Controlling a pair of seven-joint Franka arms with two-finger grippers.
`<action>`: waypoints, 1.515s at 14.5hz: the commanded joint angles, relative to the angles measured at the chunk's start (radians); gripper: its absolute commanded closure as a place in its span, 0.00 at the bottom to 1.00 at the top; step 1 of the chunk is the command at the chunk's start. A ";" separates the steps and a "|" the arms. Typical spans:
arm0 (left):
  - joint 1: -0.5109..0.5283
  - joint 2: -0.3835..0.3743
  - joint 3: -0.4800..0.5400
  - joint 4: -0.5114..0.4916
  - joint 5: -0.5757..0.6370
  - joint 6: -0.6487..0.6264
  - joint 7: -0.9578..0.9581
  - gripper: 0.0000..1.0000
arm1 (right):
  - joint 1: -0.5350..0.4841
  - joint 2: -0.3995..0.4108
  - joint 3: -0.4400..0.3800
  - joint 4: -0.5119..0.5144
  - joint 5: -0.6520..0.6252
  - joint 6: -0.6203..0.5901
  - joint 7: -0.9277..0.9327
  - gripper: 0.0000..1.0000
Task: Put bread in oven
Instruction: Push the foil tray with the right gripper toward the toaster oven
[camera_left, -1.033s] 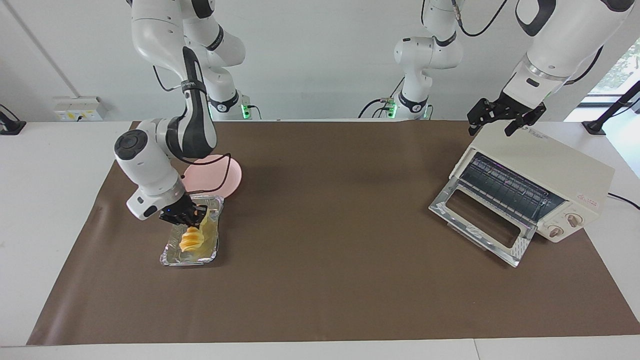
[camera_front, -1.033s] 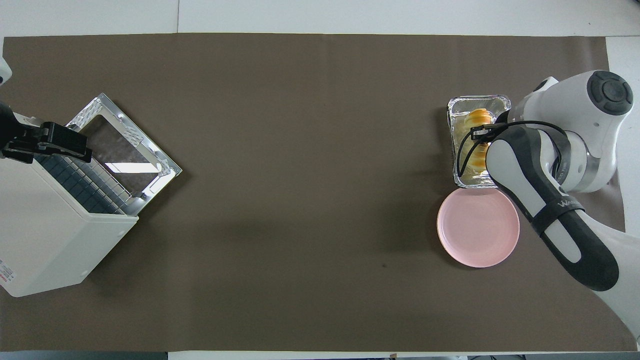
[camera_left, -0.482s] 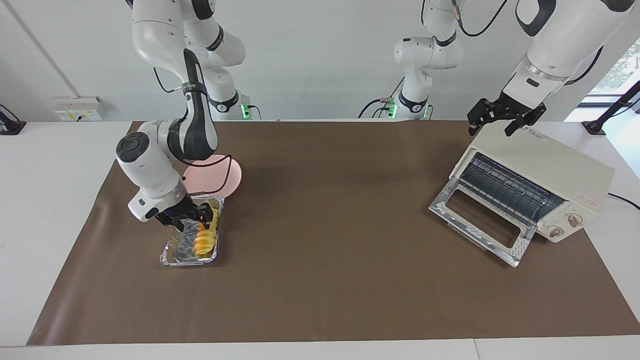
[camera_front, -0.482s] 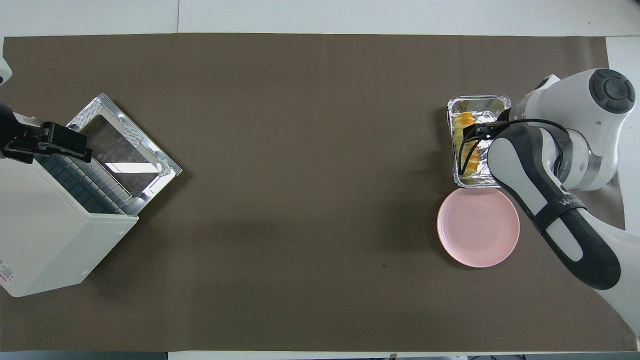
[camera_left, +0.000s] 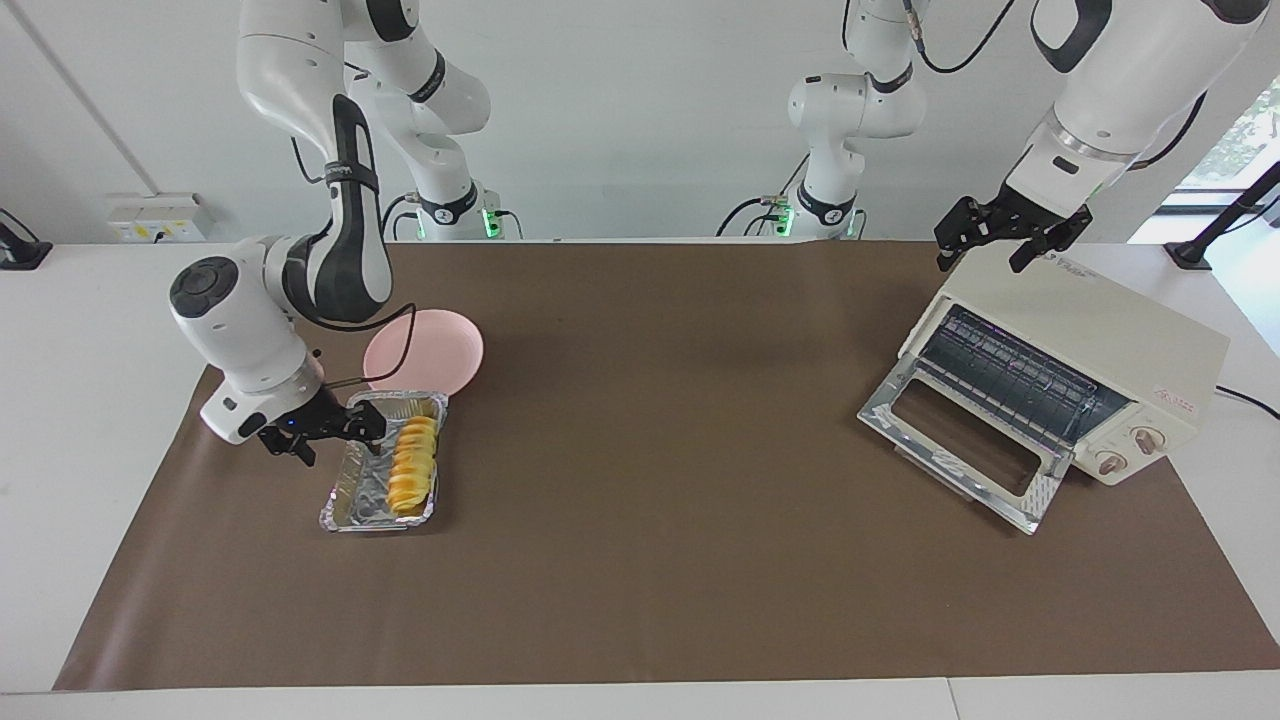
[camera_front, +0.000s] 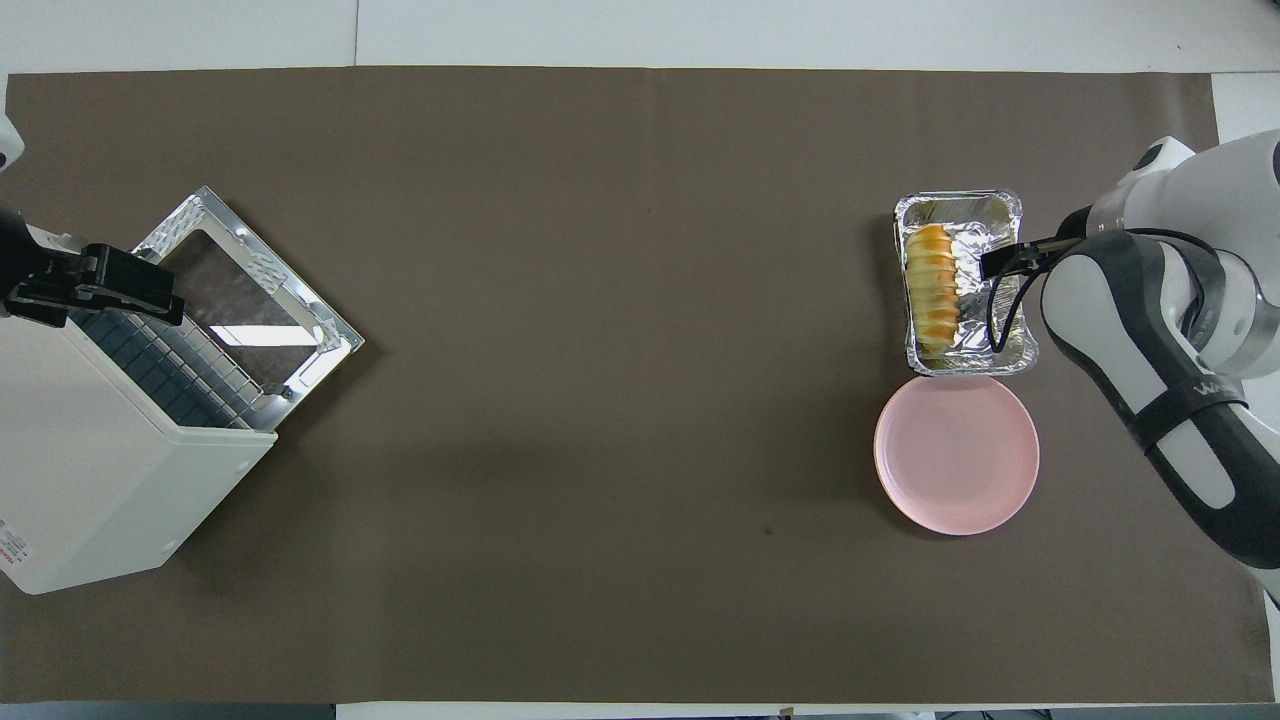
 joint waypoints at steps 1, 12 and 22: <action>-0.003 -0.024 0.000 -0.026 0.012 0.014 -0.013 0.00 | -0.006 -0.016 0.011 -0.073 0.003 0.044 -0.017 0.00; -0.003 -0.024 0.000 -0.026 0.012 0.014 -0.013 0.00 | -0.029 -0.024 0.012 -0.119 0.016 0.078 -0.020 1.00; -0.003 -0.024 0.000 -0.026 0.012 0.014 -0.013 0.00 | 0.020 -0.018 0.201 0.054 0.013 0.038 0.303 1.00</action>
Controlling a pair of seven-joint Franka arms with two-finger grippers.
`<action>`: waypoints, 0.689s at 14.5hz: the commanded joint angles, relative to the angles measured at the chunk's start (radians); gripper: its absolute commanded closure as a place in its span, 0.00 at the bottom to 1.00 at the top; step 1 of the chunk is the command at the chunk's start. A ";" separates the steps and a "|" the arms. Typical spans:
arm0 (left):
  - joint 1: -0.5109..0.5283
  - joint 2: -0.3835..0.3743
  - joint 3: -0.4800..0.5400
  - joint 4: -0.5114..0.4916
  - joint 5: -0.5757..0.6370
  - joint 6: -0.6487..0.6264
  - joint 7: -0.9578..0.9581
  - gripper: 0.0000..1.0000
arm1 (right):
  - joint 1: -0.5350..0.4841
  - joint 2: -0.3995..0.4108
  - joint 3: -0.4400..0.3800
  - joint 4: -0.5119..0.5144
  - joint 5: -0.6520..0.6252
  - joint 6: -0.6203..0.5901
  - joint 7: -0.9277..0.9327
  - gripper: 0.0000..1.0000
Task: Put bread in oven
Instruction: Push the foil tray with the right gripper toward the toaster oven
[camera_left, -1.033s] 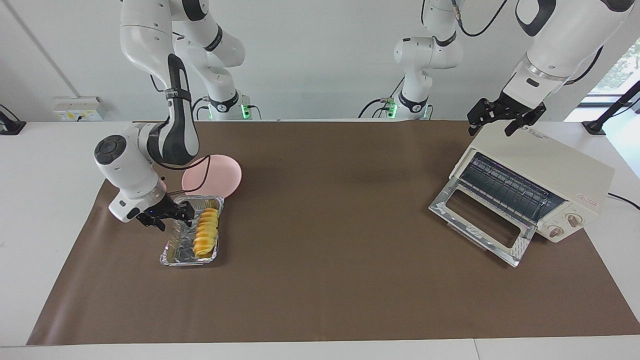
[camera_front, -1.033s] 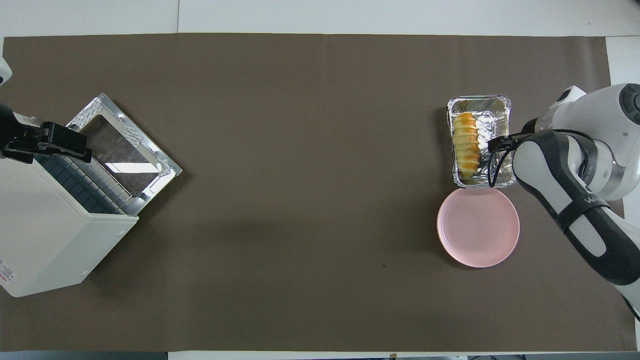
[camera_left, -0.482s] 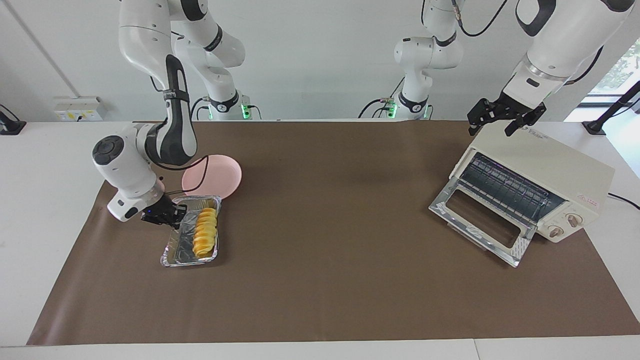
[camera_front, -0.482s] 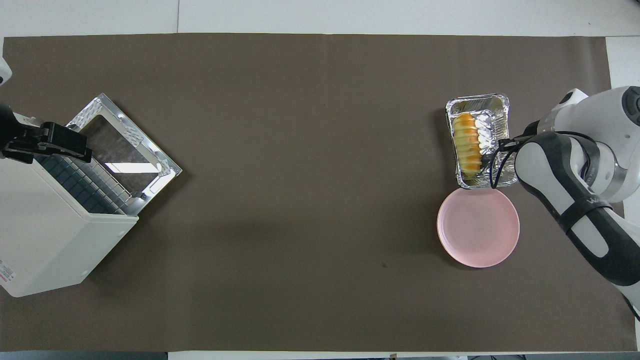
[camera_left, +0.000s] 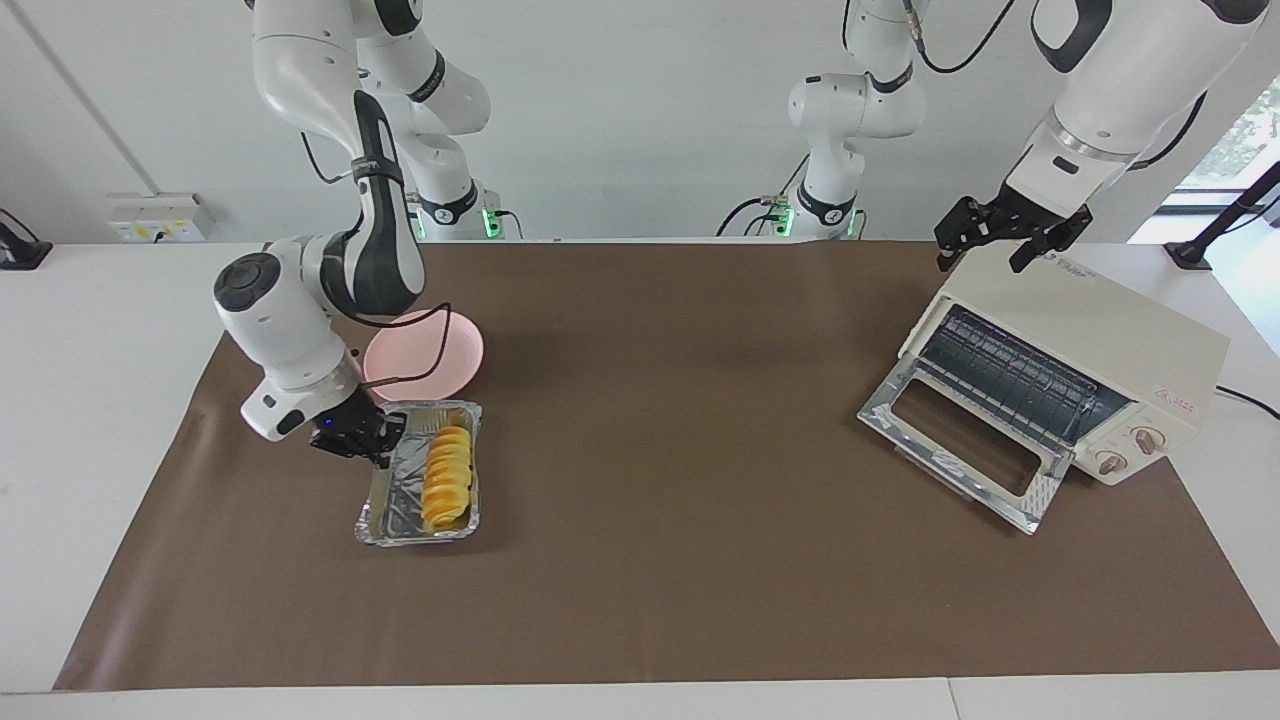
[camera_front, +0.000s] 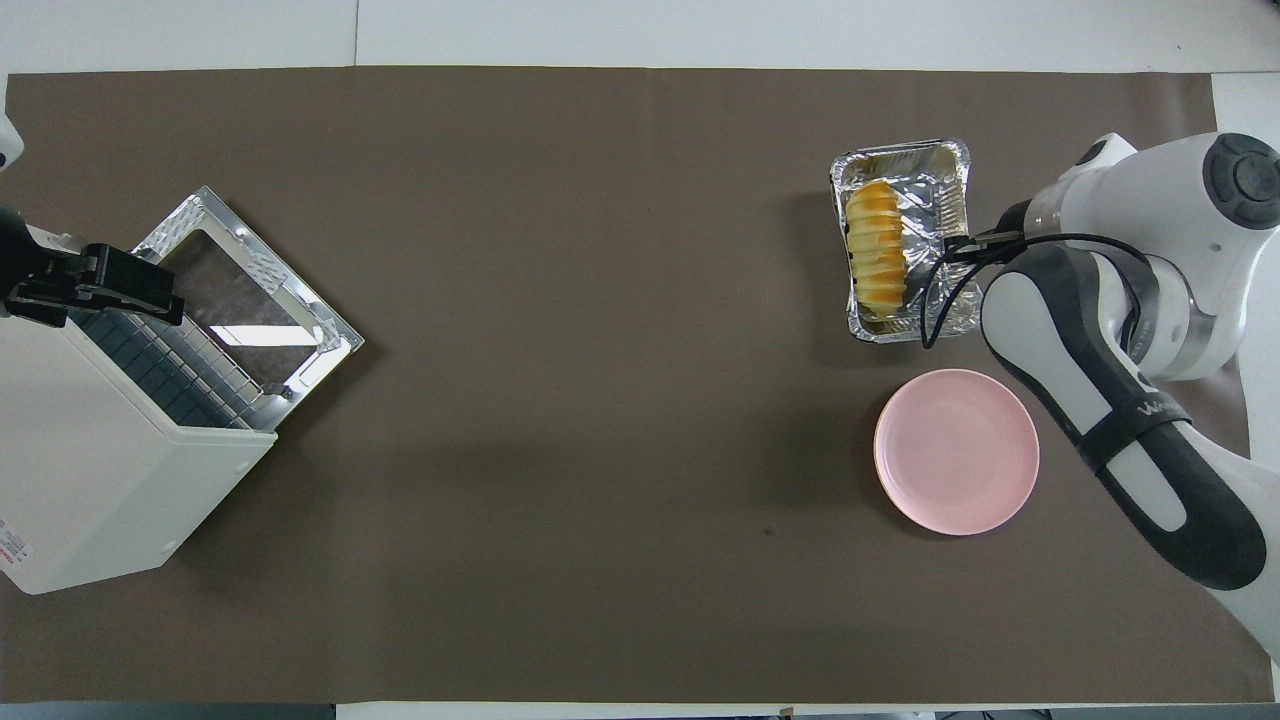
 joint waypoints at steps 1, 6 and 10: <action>-0.003 -0.023 0.000 -0.026 0.012 0.014 -0.013 0.00 | 0.079 0.001 0.036 0.061 -0.001 -0.021 0.152 1.00; -0.003 -0.023 0.000 -0.026 0.012 0.014 -0.013 0.00 | 0.265 0.086 0.033 0.165 -0.008 -0.007 0.350 1.00; -0.003 -0.024 0.000 -0.026 0.012 0.014 -0.013 0.00 | 0.350 0.189 0.031 0.279 -0.026 -0.016 0.453 1.00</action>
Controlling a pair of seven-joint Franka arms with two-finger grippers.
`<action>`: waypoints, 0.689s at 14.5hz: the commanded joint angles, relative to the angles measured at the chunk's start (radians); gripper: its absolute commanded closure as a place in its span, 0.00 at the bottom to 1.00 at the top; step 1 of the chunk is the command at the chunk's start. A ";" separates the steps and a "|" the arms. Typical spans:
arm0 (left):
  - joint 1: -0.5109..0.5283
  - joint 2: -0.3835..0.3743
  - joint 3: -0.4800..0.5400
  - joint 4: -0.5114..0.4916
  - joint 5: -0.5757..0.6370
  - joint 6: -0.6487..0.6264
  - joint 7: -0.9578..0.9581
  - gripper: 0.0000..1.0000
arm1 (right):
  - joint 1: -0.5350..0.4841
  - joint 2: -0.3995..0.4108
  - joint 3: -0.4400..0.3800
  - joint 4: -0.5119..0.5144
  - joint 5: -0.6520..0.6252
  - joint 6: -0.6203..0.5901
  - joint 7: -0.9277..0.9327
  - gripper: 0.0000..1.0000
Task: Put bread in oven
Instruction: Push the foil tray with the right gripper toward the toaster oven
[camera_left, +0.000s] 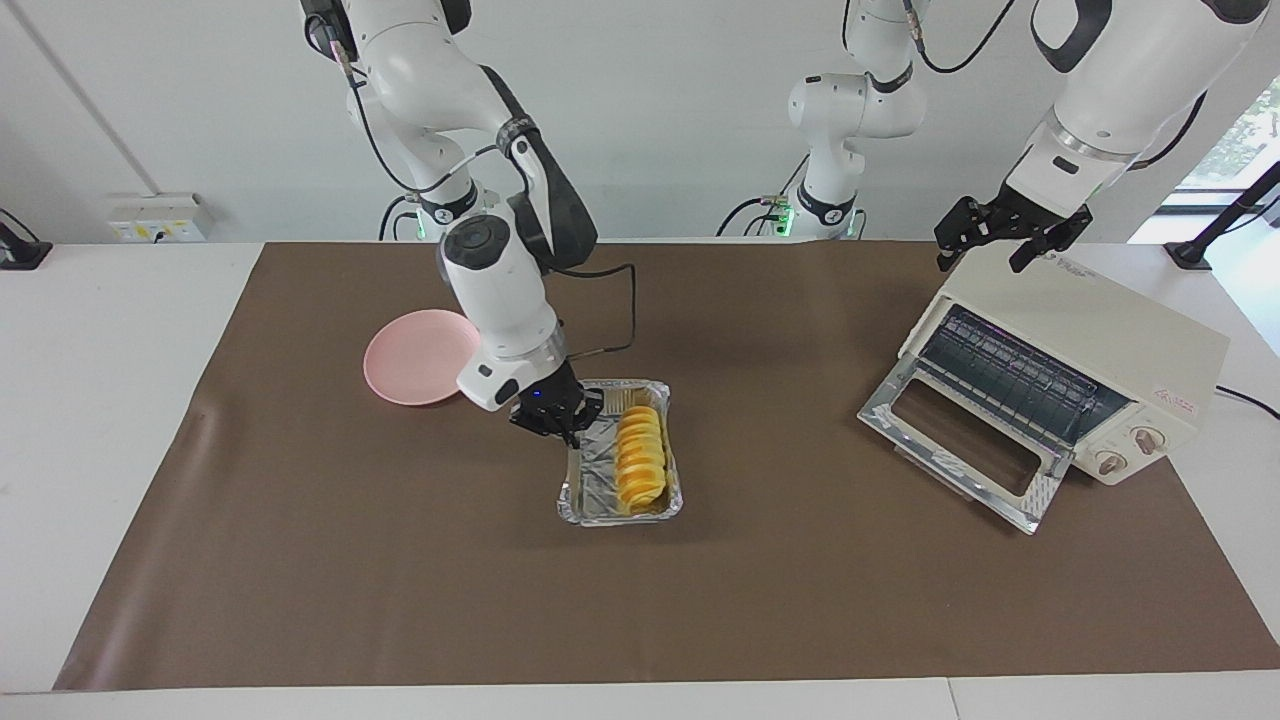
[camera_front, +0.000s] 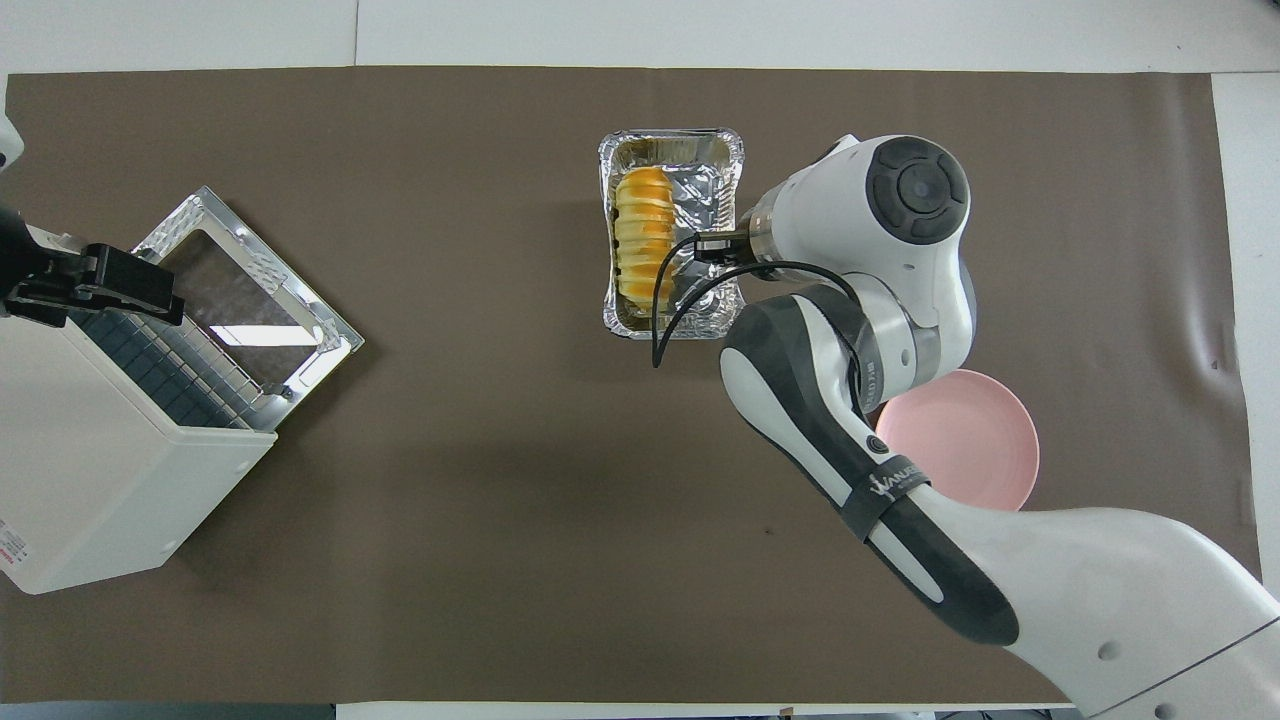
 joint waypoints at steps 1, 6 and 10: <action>-0.003 -0.024 0.000 -0.026 0.012 0.014 -0.013 0.00 | 0.018 0.096 -0.001 0.093 -0.018 -0.005 0.039 1.00; -0.003 -0.024 0.000 -0.026 0.012 0.014 -0.013 0.00 | 0.050 0.142 -0.001 0.090 -0.015 0.051 0.060 1.00; -0.003 -0.024 0.000 -0.026 0.012 0.014 -0.013 0.00 | 0.097 0.139 -0.006 0.075 -0.023 0.050 0.132 0.18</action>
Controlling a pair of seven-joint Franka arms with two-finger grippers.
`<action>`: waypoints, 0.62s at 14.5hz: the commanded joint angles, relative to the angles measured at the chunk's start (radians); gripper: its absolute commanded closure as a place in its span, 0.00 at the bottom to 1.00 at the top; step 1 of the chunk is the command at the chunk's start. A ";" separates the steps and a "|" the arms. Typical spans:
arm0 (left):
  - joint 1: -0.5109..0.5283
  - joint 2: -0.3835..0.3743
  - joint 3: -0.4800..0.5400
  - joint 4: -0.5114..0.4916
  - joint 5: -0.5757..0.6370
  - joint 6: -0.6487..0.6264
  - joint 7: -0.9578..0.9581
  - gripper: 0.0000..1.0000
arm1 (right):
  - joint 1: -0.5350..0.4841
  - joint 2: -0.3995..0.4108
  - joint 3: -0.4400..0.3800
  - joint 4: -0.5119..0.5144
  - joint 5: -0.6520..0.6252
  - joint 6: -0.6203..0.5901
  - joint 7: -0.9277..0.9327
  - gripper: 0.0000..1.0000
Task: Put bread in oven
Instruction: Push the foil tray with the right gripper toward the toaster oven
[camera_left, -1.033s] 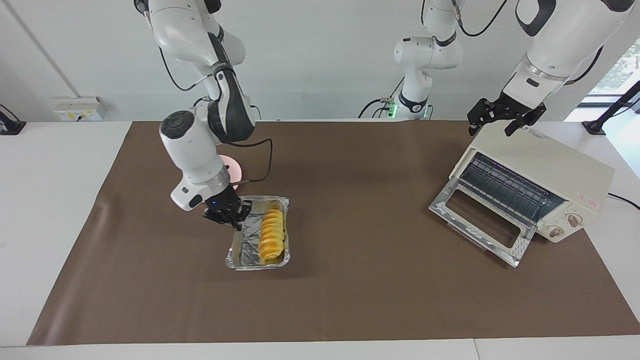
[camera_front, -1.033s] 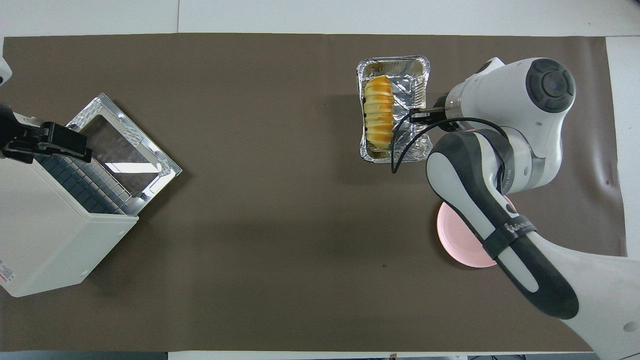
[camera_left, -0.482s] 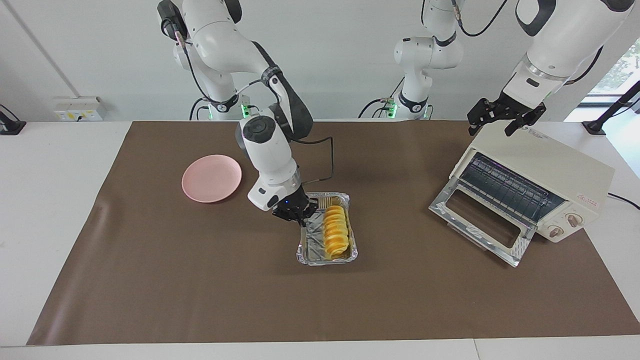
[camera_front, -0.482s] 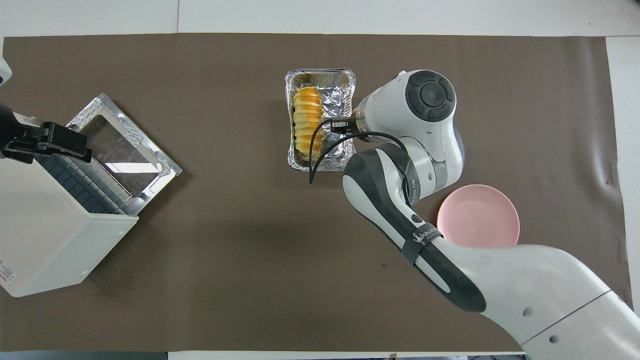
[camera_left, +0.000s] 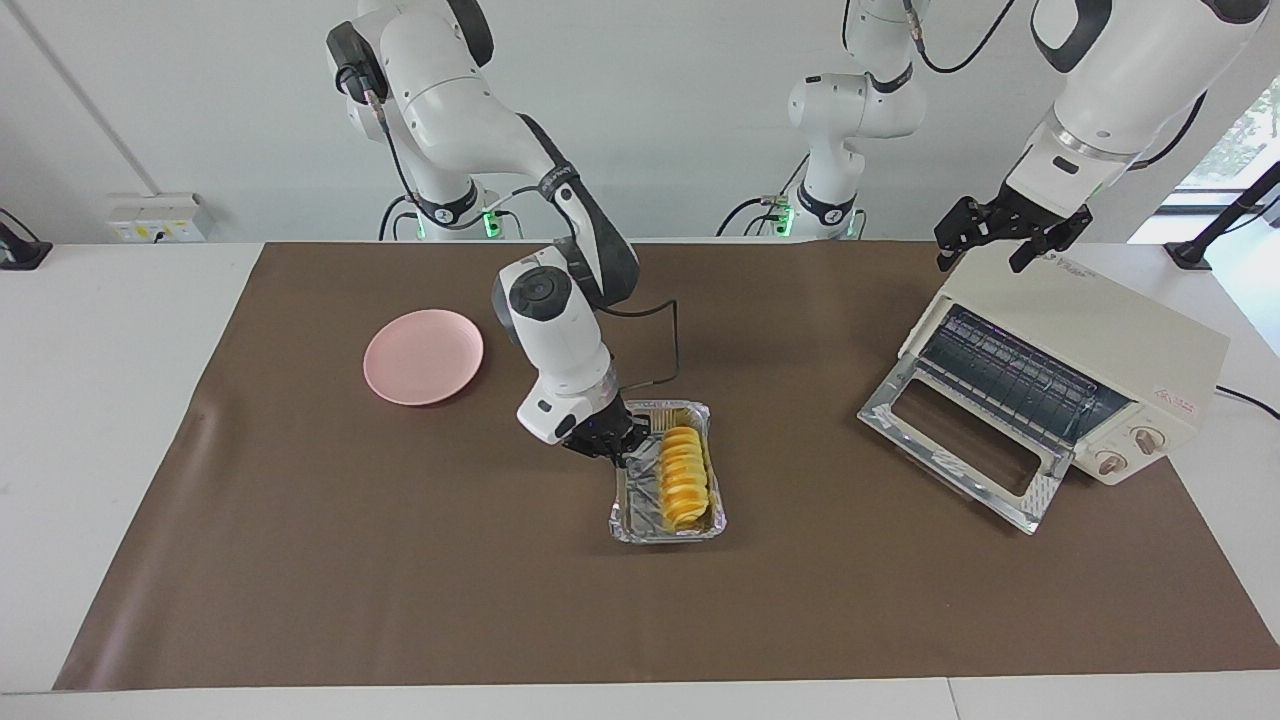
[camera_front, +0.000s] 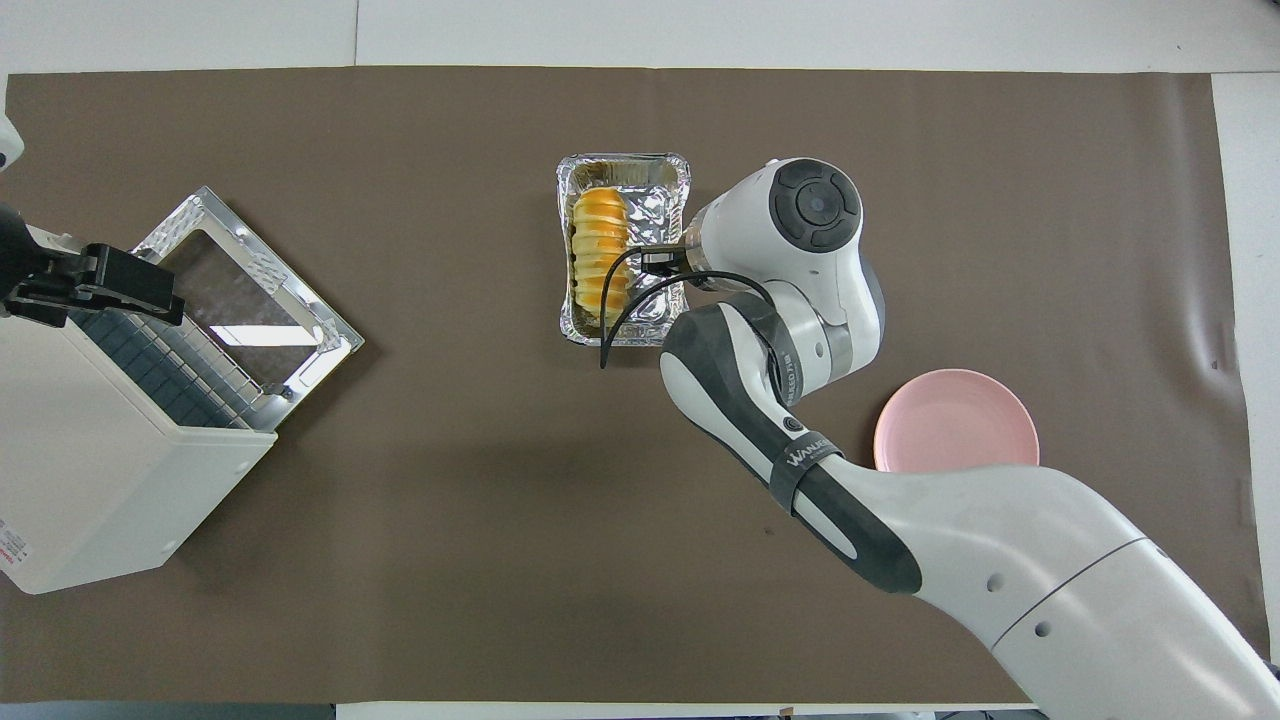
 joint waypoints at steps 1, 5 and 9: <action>-0.003 -0.023 0.000 -0.026 0.012 0.014 -0.013 0.00 | 0.049 0.006 -0.010 0.009 -0.043 -0.006 0.094 0.02; -0.003 -0.024 0.000 -0.026 0.012 0.014 -0.013 0.00 | 0.037 -0.009 -0.013 0.042 -0.125 -0.055 0.143 0.00; -0.009 -0.024 0.000 -0.024 0.012 0.025 -0.011 0.00 | -0.062 -0.106 -0.012 0.092 -0.129 -0.187 0.090 0.00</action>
